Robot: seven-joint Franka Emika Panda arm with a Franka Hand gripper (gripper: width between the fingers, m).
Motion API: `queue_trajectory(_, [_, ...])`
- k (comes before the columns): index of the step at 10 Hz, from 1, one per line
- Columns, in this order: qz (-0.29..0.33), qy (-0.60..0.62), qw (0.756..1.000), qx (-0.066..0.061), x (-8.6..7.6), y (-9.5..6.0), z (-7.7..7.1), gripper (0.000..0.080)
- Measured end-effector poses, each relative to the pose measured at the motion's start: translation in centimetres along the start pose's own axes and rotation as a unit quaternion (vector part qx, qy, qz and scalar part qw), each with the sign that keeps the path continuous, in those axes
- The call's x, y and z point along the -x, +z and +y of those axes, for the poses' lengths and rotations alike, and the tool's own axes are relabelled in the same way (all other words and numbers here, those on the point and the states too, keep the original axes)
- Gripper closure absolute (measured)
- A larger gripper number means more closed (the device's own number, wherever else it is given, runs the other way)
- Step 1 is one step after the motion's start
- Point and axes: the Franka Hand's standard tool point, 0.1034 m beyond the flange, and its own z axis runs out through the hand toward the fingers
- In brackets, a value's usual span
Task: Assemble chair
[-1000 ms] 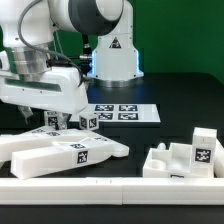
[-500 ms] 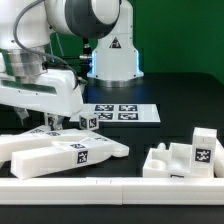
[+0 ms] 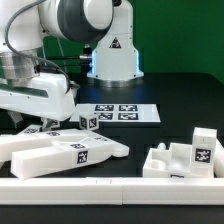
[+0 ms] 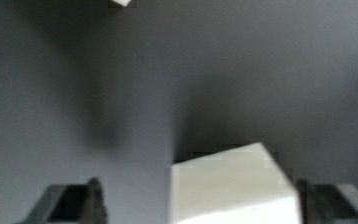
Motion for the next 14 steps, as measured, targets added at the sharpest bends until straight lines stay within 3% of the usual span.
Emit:
queue_trajectory(1, [0.0,0.0,1.0,0.0,0.0,0.0,0.0,0.0451])
queue_trajectory(4, [-0.001,-0.002,1.0,-0.001,0.1,0.0,-0.4,0.0484])
queue_trajectory(7, [-0.004,0.057,0.998,-0.009,2.1,-1.2,-1.6,0.0498])
queue_trajectory(9, [-0.011,0.114,0.993,-0.026,4.0,-3.2,-3.6,0.0504])
queue_trajectory(11, [-0.023,0.165,0.985,-0.043,5.3,-5.0,-6.7,0.0505])
queue_trajectory(13, [-0.049,0.239,0.969,-0.043,6.3,-5.7,-11.0,0.0505])
queue_trajectory(14, [-0.046,0.228,0.971,-0.046,6.1,-5.6,-10.9,0.0505])
